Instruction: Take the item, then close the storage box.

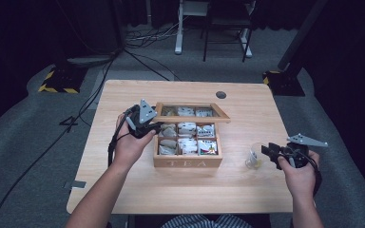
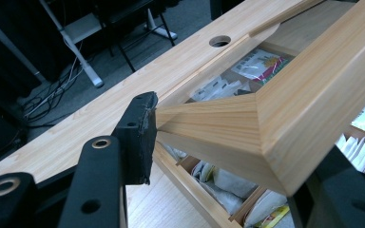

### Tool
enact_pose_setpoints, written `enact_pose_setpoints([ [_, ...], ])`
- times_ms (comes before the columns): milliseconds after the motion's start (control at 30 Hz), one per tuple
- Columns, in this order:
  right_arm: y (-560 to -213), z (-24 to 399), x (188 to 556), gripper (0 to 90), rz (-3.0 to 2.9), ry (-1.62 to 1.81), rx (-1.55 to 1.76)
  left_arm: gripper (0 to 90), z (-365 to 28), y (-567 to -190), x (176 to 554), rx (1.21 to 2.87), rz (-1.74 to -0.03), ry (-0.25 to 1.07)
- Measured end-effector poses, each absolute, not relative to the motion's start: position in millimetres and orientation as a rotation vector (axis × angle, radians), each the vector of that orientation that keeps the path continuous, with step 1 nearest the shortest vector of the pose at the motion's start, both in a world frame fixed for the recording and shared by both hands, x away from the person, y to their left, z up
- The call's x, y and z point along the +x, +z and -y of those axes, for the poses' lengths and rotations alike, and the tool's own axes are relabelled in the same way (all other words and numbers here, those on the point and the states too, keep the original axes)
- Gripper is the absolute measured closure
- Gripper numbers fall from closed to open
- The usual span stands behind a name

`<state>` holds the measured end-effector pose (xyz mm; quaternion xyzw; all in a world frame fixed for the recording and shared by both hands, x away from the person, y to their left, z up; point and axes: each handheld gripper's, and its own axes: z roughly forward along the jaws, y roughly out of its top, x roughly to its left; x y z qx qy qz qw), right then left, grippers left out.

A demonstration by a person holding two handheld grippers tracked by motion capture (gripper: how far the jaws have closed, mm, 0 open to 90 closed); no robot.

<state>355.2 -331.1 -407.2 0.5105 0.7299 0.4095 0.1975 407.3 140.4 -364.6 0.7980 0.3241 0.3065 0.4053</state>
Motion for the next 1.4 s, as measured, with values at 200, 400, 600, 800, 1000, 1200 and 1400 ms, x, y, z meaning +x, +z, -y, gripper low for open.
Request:
enact_pose_setpoints([
  [200,-401.1,348.3,356.7,54.1,-1.974,1.155,1.428,49.5,-139.8,-365.3,407.5,2.013,-0.821,0.771],
  [400,-405.3,365.4,362.0,50.1,-1.952,1.117,1.445,48.9,-139.7,-366.9,406.8,2.027,-0.818,0.774],
  [600,-416.2,377.9,369.5,45.5,-1.924,1.067,1.452,48.8,-139.4,-367.3,406.4,2.028,-0.822,0.774],
  [800,-429.9,387.9,374.5,45.5,-1.957,0.999,1.467,48.9,-138.7,-367.4,406.0,2.031,-0.824,0.778],
  [1000,-445.1,398.0,376.9,45.0,-1.962,0.962,1.524,48.9,-138.6,-368.1,405.4,2.037,-0.821,0.782],
  [1200,-456.9,401.3,382.1,44.3,-1.977,0.929,1.543,48.8,-138.1,-369.3,403.9,2.052,-0.819,0.786],
  [1400,-471.3,402.7,387.0,43.0,-2.007,0.885,1.545,48.6,-137.5,-370.0,403.1,2.061,-0.825,0.782],
])
